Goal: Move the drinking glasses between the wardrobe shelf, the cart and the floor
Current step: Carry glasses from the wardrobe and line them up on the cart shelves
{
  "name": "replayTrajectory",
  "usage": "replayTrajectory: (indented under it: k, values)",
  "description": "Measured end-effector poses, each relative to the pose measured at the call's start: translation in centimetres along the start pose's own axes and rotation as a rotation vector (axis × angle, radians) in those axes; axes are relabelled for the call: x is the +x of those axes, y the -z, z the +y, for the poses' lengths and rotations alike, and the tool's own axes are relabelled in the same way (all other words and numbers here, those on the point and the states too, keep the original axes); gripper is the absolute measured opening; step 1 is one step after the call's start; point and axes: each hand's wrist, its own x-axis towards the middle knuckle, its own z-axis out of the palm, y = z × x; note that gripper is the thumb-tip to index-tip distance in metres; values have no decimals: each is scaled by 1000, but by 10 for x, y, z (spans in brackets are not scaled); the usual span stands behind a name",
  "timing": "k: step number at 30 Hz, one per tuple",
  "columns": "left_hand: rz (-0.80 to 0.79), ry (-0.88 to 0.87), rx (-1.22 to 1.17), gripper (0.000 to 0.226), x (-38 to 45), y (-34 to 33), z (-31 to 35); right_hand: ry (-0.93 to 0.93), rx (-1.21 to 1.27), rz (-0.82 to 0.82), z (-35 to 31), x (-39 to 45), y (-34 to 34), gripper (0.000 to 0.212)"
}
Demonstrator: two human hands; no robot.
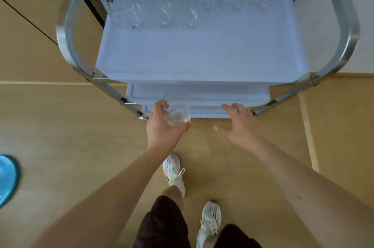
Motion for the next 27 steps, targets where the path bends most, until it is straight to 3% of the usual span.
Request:
replayTrajectory:
  k: [6,12,27]
  values:
    - [-52,5,-8,73,0,-64,-42,10,33,39,35,26,-47,81]
    - [-66,-59,8,76,50,-126,-87,16,28,82,67,84,-101,80]
    - [126,-417,-122,81,174,-216,-108,201,118,409,109,222,-160,70]
